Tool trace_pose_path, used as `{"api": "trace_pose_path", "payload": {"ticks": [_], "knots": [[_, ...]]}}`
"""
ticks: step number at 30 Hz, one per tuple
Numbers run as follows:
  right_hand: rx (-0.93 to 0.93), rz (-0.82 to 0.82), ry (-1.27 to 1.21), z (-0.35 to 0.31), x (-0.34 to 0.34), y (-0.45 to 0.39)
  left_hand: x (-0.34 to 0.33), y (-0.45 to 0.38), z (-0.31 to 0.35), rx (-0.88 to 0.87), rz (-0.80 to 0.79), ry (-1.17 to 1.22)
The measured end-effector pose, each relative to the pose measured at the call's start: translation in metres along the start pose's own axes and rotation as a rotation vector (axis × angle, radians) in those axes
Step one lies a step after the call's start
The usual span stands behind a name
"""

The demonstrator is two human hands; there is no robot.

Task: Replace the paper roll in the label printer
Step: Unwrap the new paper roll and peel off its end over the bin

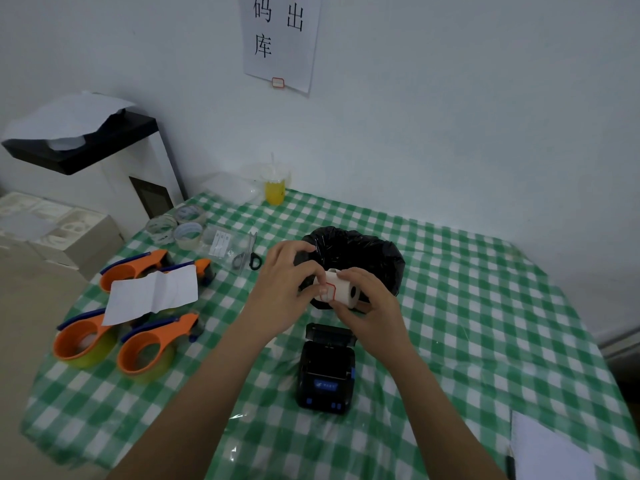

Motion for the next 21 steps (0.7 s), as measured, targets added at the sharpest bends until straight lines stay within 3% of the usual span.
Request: {"api": "trace_pose_path", "payload": {"ticks": [13, 21], "knots": [[0.025, -0.005, -0.002, -0.0031, -0.0008, -0.0019, 0.0025, -0.0006, 0.0030, -0.023, 0.002, -0.022], [-0.032, 0.033, -0.082, -0.0055, 0.0021, -0.0034, 0.0083, 0.0056, 0.0031, -0.017, 0.100, 0.033]]}}
Point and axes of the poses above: each hand's wrist, its own y-axis away from the middle knuckle, its own x-axis out of the back of the hand, z = x × y, the point moved 9 cm from there along -y, towards the middle knuckle, and after that the axes turned 11 degrees about x, right-handed, at the moved point
